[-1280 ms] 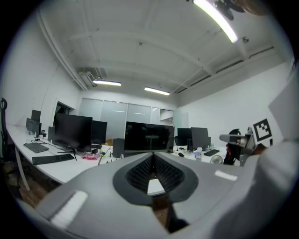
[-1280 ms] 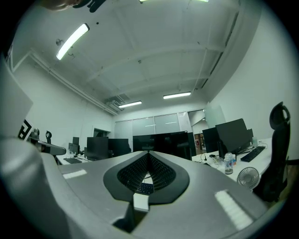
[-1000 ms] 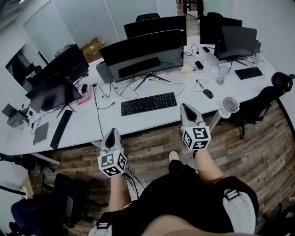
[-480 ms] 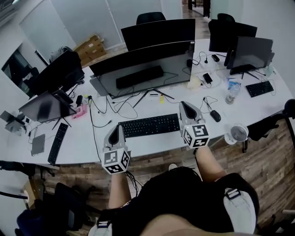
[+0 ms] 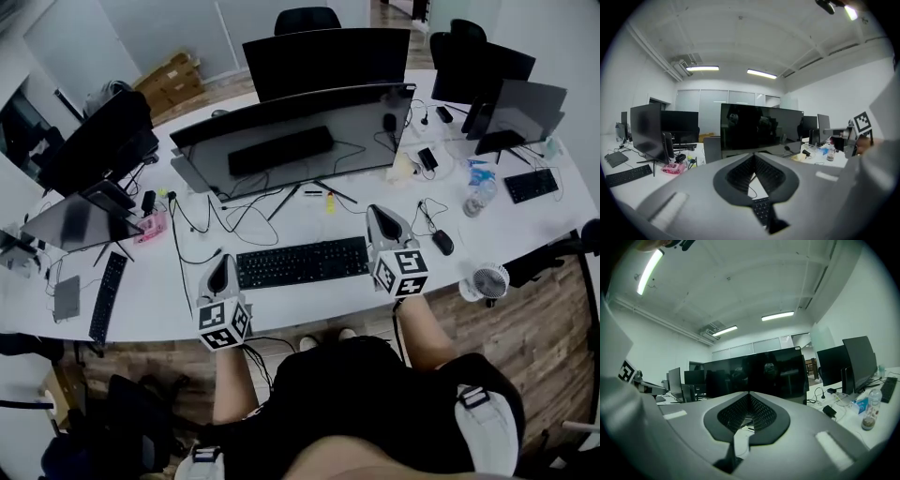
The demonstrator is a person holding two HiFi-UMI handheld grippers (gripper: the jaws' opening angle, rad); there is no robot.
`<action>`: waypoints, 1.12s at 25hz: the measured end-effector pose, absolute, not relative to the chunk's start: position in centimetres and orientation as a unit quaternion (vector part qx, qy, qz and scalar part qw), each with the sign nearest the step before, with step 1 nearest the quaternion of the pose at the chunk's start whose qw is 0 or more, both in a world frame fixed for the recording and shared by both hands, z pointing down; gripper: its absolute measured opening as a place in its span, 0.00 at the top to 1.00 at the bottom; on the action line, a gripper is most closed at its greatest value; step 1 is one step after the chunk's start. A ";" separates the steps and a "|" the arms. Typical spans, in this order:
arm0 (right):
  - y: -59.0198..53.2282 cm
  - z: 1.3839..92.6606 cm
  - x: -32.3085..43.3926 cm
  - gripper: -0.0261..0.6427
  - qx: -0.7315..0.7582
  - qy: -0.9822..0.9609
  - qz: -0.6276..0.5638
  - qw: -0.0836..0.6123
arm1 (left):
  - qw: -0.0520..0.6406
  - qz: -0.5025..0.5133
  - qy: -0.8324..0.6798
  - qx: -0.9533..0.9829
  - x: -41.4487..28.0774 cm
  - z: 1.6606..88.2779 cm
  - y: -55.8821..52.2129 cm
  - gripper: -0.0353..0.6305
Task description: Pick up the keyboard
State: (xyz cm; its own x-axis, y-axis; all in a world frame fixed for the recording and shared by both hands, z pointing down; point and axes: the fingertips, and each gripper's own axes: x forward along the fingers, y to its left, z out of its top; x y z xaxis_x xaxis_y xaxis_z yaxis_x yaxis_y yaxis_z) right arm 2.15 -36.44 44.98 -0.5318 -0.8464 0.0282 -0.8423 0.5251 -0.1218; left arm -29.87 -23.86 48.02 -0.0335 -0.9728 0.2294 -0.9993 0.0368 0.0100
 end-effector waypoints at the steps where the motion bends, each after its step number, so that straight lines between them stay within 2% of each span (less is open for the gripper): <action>1: -36.8 45.4 2.2 0.97 -0.486 0.872 -0.065 0.014 | 0.087 0.078 -0.714 0.690 -30.3 48.2 -24.2 0.87; 5: -38.4 47.5 2.2 0.96 -0.488 0.866 -0.107 0.003 | 0.095 0.078 -0.702 0.701 -31.9 49.1 -25.4 0.86; 7: -39.2 48.9 2.0 0.93 -0.479 0.868 -0.129 -0.009 | 0.112 0.083 -0.692 0.708 -32.9 50.3 -25.9 0.83; 10: -40.3 52.0 2.2 0.84 -0.456 0.871 -0.178 -0.035 | 0.155 0.096 -0.684 0.706 -34.7 53.3 -26.4 0.77; 15: -41.0 59.1 3.6 0.81 -0.429 0.860 -0.254 -0.108 | 0.245 0.118 -0.660 0.700 -37.3 59.1 -26.7 0.72; 19: -40.3 65.2 4.2 0.81 -0.416 0.839 -0.310 -0.165 | 0.304 0.157 -0.639 0.689 -39.0 64.5 -26.7 0.70; 28: -38.8 73.9 3.4 0.81 -0.381 0.803 -0.394 -0.232 | 0.418 0.242 -0.572 0.663 -39.7 75.7 -25.0 0.69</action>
